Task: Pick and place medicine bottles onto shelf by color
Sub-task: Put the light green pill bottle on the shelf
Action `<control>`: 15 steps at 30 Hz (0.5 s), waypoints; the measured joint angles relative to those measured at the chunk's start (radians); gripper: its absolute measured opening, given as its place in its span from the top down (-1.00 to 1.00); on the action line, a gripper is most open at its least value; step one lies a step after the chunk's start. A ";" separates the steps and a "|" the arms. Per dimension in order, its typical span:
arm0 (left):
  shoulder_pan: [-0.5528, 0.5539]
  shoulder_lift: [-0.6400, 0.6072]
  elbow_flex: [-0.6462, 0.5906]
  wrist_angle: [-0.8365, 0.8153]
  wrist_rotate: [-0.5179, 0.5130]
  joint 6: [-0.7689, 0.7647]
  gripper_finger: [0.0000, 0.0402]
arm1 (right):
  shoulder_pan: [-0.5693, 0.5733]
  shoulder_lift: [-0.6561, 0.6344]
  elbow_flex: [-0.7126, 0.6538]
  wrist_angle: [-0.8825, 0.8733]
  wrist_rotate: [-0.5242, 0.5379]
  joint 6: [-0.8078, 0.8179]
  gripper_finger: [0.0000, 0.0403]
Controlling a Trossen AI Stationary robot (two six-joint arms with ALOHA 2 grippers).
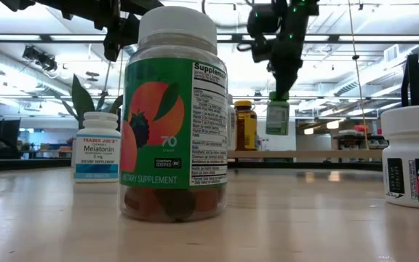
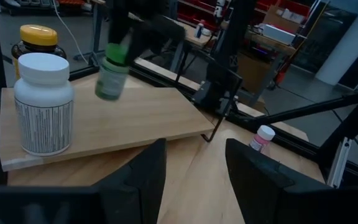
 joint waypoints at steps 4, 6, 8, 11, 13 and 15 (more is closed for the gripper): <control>0.000 0.000 0.000 0.000 0.000 0.000 0.14 | -0.085 0.000 0.000 0.022 -0.050 -0.022 -0.07; 0.001 0.000 0.000 0.000 0.000 0.001 0.14 | -0.110 0.000 0.000 0.029 -0.056 -0.035 -0.12; 0.006 0.000 0.000 0.000 0.000 0.001 0.14 | -0.126 0.000 0.000 0.032 -0.057 -0.045 -0.16; 0.014 0.000 0.000 0.000 0.000 0.000 0.14 | -0.137 0.008 0.000 0.047 -0.060 -0.048 -0.19; 0.014 0.000 0.000 0.000 -0.001 0.000 0.14 | -0.141 0.026 -0.002 0.047 -0.077 -0.049 -0.16; 0.013 0.000 0.000 0.000 0.000 0.000 0.14 | -0.142 0.053 -0.002 0.054 -0.096 -0.051 -0.13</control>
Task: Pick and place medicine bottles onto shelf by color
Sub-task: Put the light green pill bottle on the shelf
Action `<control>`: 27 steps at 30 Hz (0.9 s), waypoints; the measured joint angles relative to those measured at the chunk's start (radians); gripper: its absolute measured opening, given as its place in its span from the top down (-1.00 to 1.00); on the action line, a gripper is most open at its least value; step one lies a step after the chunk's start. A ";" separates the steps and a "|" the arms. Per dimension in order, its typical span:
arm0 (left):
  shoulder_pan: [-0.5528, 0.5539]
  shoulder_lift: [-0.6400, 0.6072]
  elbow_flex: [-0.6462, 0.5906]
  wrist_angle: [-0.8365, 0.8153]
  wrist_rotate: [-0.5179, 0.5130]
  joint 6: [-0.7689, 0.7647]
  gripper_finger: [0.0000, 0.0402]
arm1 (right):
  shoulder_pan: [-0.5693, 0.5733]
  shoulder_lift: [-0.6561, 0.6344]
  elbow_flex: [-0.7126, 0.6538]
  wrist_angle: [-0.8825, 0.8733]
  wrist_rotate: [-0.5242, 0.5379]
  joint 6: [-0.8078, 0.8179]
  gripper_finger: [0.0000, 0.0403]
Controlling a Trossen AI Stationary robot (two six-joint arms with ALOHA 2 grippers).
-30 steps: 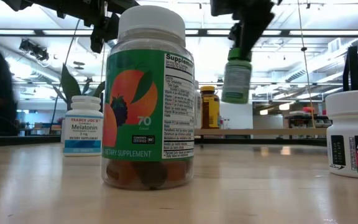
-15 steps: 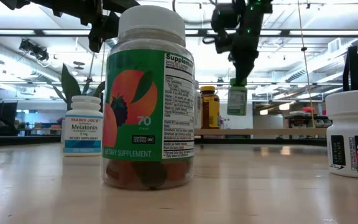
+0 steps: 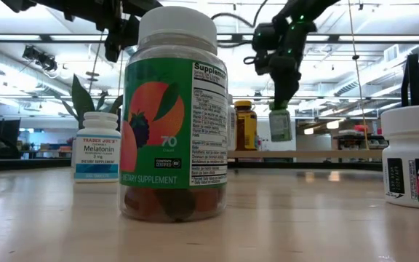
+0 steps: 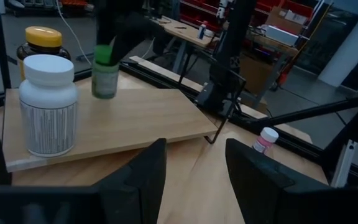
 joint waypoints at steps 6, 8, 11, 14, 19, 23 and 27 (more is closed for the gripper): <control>-0.007 0.000 0.000 -0.004 0.000 -0.001 0.14 | 0.017 0.066 0.002 -0.005 0.022 -0.018 -0.12; -0.017 0.000 0.000 -0.014 0.000 -0.001 0.14 | 0.016 0.072 0.003 -0.004 0.028 -0.019 -0.15; -0.032 0.000 0.000 -0.024 0.000 -0.001 0.14 | 0.016 0.069 0.001 0.005 0.035 -0.017 -0.15; -0.044 0.000 0.000 -0.024 0.000 -0.001 0.14 | 0.016 0.063 0.000 0.013 0.039 -0.015 -0.12; -0.058 0.000 0.000 -0.024 0.000 -0.013 0.14 | 0.016 0.060 -0.001 0.032 0.041 0.001 -0.15; -0.059 0.000 0.000 -0.023 0.000 -0.027 0.14 | 0.015 0.060 -0.001 0.034 0.041 0.009 -0.26; -0.058 0.000 0.000 -0.023 0.000 -0.027 0.14 | 0.015 0.060 -0.001 0.026 0.041 0.015 -0.37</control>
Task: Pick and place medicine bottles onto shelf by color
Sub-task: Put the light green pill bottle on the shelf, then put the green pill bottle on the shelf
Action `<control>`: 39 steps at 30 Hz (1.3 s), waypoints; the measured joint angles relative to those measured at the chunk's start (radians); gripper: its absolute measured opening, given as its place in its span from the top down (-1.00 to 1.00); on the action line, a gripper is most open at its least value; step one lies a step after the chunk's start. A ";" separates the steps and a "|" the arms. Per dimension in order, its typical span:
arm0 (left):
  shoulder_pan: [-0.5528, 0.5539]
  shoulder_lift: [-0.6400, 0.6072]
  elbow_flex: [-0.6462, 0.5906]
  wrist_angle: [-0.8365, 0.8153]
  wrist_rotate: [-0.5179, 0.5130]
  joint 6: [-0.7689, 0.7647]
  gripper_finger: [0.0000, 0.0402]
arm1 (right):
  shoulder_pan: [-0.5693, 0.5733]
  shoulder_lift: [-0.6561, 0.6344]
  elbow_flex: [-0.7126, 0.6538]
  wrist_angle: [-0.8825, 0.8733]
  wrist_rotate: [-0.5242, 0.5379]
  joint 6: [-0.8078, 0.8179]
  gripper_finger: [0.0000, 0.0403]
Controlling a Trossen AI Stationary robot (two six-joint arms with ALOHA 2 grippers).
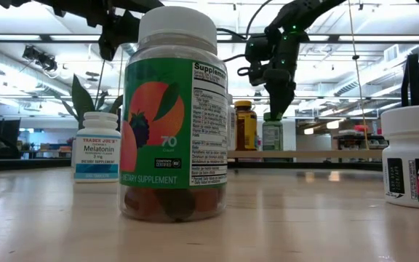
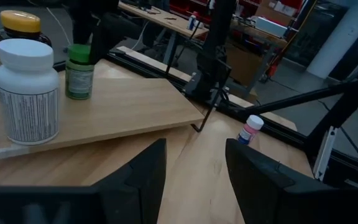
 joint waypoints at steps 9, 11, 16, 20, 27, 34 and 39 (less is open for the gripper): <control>0.000 0.000 0.000 0.000 0.000 0.000 0.14 | 0.001 -0.027 0.000 -0.023 0.002 0.000 -0.54; 0.000 0.000 0.000 0.000 0.000 0.001 0.14 | 0.001 -0.050 0.000 -0.027 0.003 0.002 -0.57; 0.000 0.000 0.000 0.000 0.000 0.001 0.14 | 0.012 -0.126 0.000 -0.073 0.006 0.059 -0.64; 0.000 0.000 0.000 0.000 0.000 0.001 0.14 | 0.072 -0.187 0.000 -0.133 -0.011 0.130 -0.67; 0.000 0.000 0.000 0.001 0.000 0.001 0.14 | 0.310 -0.248 0.000 -0.140 -0.021 0.287 -0.65; 0.000 0.000 0.000 0.001 0.000 0.002 0.14 | 0.594 -0.248 0.000 -0.144 -0.018 0.504 -0.63; 0.001 0.000 0.000 0.001 0.000 0.010 0.14 | 0.782 -0.247 0.000 -0.145 0.045 0.665 -0.63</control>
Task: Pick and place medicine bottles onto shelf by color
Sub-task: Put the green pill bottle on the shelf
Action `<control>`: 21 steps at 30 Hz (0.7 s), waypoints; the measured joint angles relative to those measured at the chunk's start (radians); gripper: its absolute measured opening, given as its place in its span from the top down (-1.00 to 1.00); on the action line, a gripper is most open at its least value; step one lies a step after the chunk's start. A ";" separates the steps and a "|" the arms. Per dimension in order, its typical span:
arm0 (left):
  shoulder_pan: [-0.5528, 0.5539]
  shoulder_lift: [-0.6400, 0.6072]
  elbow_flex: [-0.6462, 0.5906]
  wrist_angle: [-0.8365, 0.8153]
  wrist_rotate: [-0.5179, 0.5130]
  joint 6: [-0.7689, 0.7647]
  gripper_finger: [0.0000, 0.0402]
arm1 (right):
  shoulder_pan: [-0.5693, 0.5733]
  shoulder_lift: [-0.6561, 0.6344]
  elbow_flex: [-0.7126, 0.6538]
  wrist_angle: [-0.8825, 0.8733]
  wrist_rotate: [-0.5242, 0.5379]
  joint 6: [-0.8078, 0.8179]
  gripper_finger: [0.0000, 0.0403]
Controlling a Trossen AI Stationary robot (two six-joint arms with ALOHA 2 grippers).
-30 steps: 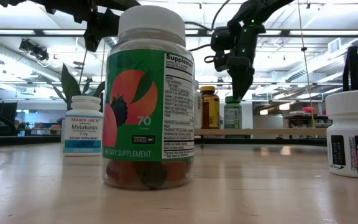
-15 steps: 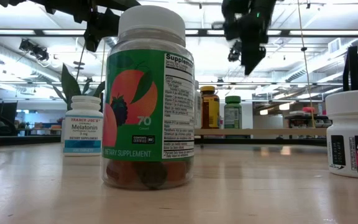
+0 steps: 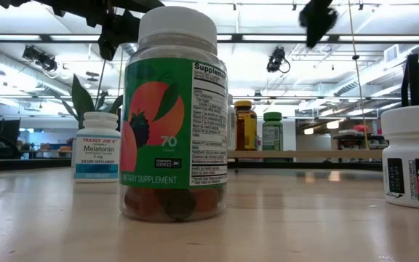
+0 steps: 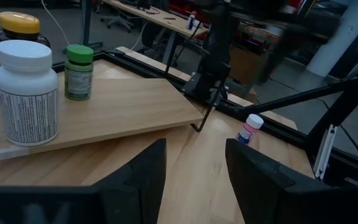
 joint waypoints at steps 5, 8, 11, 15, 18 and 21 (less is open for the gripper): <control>0.000 0.000 0.000 0.000 0.000 -0.002 0.14 | 0.137 0.000 0.000 0.028 0.067 0.132 -0.63; 0.000 0.000 0.000 0.000 0.000 0.000 0.14 | 0.199 0.000 0.000 0.075 0.098 0.172 -0.63; 0.000 0.000 0.000 -0.002 0.000 -0.001 0.14 | 0.250 0.000 0.000 0.136 0.101 0.199 -0.62; -0.012 0.001 0.000 -0.028 -0.001 -0.009 0.14 | 0.304 0.020 0.002 0.220 0.104 0.202 -0.58; -0.028 0.001 0.000 -0.034 -0.018 -0.009 0.14 | 0.325 0.061 0.002 0.250 0.103 0.178 -0.55; -0.047 0.001 0.000 -0.043 -0.052 -0.010 0.14 | 0.326 0.113 0.001 0.265 0.085 0.143 -0.55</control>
